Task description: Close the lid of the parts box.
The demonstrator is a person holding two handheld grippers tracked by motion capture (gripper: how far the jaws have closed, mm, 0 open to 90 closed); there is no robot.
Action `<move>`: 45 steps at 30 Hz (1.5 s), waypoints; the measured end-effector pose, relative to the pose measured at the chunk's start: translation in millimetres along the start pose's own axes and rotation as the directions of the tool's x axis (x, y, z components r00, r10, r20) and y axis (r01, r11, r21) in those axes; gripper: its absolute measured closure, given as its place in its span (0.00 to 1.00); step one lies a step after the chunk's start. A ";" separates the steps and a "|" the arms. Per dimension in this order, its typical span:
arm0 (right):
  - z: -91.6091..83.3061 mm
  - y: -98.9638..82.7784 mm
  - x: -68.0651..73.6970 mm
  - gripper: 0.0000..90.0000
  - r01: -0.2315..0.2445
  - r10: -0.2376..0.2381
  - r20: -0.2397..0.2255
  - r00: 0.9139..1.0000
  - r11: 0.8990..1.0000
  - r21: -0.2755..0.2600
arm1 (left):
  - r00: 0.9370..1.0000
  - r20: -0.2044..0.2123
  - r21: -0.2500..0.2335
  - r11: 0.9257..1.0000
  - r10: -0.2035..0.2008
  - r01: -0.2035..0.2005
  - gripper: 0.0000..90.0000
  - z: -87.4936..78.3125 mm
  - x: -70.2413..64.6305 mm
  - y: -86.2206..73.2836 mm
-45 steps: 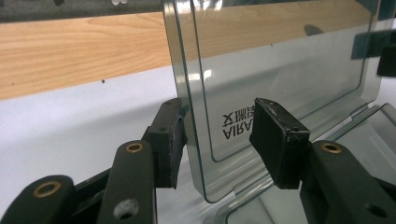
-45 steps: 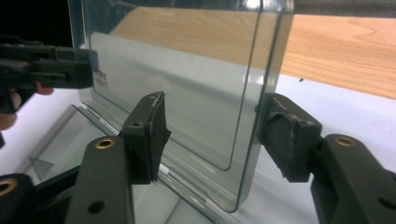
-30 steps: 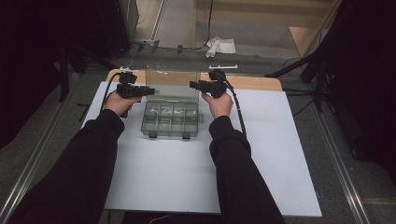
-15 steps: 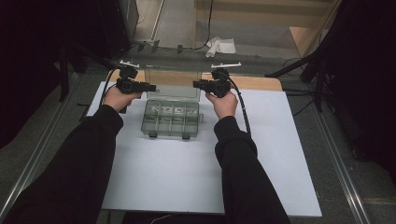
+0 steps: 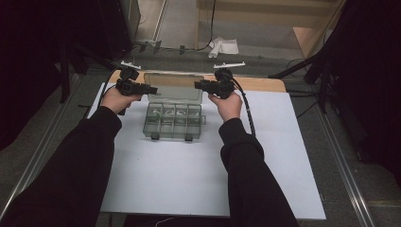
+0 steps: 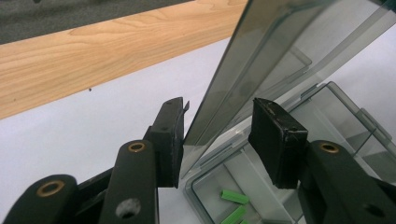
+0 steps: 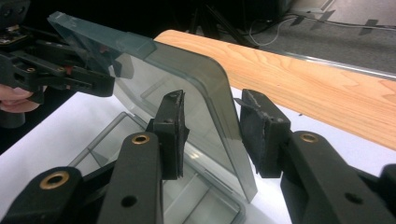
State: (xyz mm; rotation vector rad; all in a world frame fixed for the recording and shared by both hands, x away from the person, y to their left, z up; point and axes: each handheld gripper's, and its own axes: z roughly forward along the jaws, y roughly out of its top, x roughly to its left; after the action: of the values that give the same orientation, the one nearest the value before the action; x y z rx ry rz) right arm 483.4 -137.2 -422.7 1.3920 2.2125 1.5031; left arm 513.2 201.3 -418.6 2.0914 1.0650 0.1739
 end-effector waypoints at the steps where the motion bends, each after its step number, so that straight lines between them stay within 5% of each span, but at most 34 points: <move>1: -0.1 -0.7 1.0 0.69 0.003 -0.003 -0.001 1.000 1.000 -0.003 | 1.000 0.004 0.000 1.000 0.000 0.000 0.60 -0.9 0.1 -0.3; 15: -7.9 -6.1 9.1 0.66 0.059 -0.057 -0.034 0.998 0.997 0.040 | 0.997 0.073 -0.026 1.000 0.017 -0.015 0.36 -17.3 -8.2 -6.4; 34: -9.5 -15.9 14.8 0.60 0.076 -0.074 -0.040 0.996 0.995 0.061 | 0.996 0.092 -0.013 1.000 0.006 -0.005 0.36 -44.2 -3.3 -37.0; 45: -9.7 -21.7 16.9 0.58 0.105 -0.101 -0.052 0.993 0.992 0.070 | 0.999 0.040 -0.005 1.000 -0.017 0.018 0.40 -55.4 5.3 -46.1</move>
State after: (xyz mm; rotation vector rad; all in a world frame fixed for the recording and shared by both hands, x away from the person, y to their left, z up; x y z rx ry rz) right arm 455.2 -133.0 -428.8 1.2516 2.3517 1.4507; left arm 463.5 253.5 -412.8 2.0717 1.0573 0.1254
